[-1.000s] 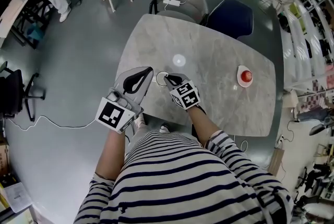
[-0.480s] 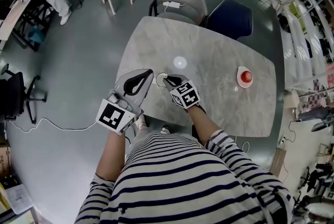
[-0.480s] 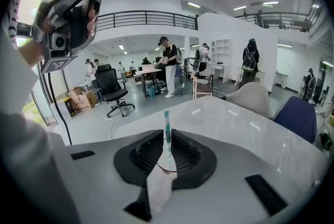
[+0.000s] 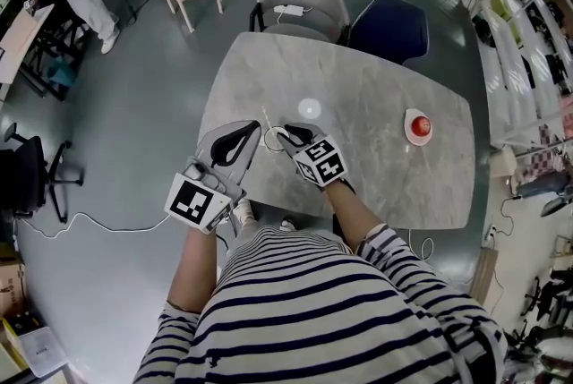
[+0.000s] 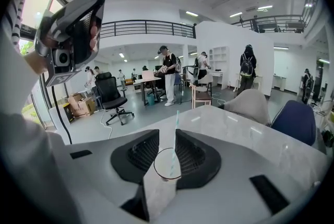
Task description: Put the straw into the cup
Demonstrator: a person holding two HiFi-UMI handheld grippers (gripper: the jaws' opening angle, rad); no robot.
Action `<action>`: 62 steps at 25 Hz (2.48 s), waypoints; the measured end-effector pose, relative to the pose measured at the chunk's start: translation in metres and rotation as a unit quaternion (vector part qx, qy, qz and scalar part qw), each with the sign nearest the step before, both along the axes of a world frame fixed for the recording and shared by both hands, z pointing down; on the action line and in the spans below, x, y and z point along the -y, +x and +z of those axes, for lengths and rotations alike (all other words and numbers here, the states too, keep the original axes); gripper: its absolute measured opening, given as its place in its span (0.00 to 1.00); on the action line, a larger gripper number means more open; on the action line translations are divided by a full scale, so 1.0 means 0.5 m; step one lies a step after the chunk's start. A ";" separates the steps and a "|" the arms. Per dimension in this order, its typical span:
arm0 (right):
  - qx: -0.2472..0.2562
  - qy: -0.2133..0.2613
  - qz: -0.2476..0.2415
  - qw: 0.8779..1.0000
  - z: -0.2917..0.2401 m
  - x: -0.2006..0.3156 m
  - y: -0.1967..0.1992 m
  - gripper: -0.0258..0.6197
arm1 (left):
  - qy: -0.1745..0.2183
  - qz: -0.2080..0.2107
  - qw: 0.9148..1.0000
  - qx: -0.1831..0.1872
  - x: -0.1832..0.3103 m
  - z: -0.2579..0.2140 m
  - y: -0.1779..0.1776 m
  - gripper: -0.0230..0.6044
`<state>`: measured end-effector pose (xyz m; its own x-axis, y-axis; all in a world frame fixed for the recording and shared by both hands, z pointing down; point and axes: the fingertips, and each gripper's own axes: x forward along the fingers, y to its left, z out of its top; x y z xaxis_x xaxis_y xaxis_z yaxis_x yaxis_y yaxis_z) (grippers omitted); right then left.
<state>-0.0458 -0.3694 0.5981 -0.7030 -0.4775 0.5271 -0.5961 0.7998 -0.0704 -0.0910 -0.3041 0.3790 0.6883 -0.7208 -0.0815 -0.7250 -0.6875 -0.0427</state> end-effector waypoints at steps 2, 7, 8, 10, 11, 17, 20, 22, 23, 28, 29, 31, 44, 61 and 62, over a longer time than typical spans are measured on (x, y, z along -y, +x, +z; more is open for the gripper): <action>0.014 0.011 0.004 1.000 -0.023 0.002 0.004 0.17 | 0.001 0.000 1.000 0.001 0.000 0.001 0.004 0.05; 0.037 0.034 0.010 0.999 -0.074 -0.002 0.016 0.17 | 0.002 0.000 1.000 0.002 -0.003 0.001 0.015 0.05; 0.040 0.040 0.010 0.998 -0.084 -0.005 0.020 0.17 | 0.001 -0.001 1.000 0.003 -0.005 0.002 0.018 0.05; 0.048 0.051 0.010 0.998 -0.107 -0.010 0.024 0.17 | 0.000 -0.004 1.000 0.004 -0.007 0.004 0.022 0.05; 0.053 0.056 0.010 0.997 -0.120 -0.012 0.024 0.17 | 0.000 -0.005 1.000 0.004 -0.008 0.004 0.022 0.05; 0.095 0.110 0.015 0.989 -0.234 -0.014 0.033 0.11 | 0.001 -0.010 1.000 0.004 -0.004 0.003 0.027 0.05; 0.116 0.140 0.014 0.983 -0.298 -0.031 0.040 0.09 | 0.001 -0.011 1.000 0.007 -0.013 0.002 0.031 0.05; 0.127 0.159 0.013 0.979 -0.335 -0.044 0.050 0.08 | 0.001 -0.010 1.000 0.009 -0.019 0.003 0.036 0.05; 0.133 0.167 0.012 0.977 -0.351 -0.050 0.056 0.08 | 0.001 -0.011 1.000 0.010 -0.022 0.003 0.038 0.05; 0.153 0.194 -0.002 0.969 -0.411 -0.083 0.066 0.06 | 0.000 -0.014 1.000 0.013 -0.027 0.002 0.038 0.05; 0.155 0.196 -0.004 0.968 -0.417 -0.089 0.070 0.06 | 0.002 -0.013 1.000 0.016 -0.029 0.000 0.039 0.05; 0.166 0.196 -0.002 0.967 -0.427 -0.101 0.081 0.05 | 0.006 -0.013 1.000 0.022 -0.034 -0.002 0.040 0.05; 0.167 0.227 -0.006 0.960 -0.464 -0.138 0.123 0.05 | 0.010 -0.004 1.000 0.024 -0.040 -0.013 0.067 0.05; 0.163 0.225 -0.022 0.960 -0.464 -0.139 0.118 0.05 | 0.003 0.000 1.000 0.022 -0.031 -0.016 0.082 0.05; 0.164 0.225 -0.023 0.960 -0.466 -0.139 0.117 0.05 | 0.002 -0.001 1.000 0.024 -0.032 -0.015 0.082 0.05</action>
